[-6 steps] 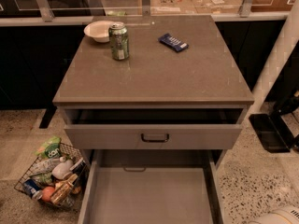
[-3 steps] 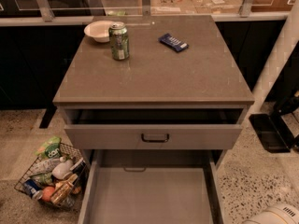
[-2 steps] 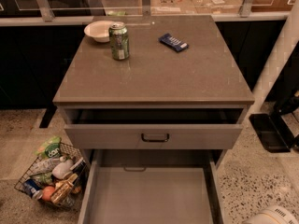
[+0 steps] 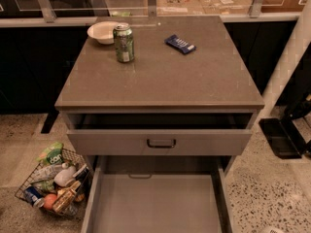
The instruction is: Close middle drawer
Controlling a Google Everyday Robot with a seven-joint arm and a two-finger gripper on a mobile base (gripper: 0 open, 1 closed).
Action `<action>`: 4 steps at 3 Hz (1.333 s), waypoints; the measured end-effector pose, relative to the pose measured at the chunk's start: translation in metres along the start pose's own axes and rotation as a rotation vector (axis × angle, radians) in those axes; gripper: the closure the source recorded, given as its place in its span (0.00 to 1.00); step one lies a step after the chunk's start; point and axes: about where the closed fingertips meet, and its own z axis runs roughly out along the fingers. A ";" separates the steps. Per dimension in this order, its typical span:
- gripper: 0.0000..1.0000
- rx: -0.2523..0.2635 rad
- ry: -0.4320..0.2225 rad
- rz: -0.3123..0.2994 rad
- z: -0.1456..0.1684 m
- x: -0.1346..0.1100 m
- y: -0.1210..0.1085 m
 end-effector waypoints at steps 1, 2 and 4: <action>1.00 -0.004 -0.016 -0.034 0.021 -0.008 0.003; 1.00 0.022 -0.005 -0.097 0.026 -0.022 -0.004; 1.00 0.086 0.022 -0.267 0.040 -0.057 -0.033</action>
Offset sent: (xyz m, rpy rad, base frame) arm 0.0091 0.0583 -0.0418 0.0026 -0.0970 0.1729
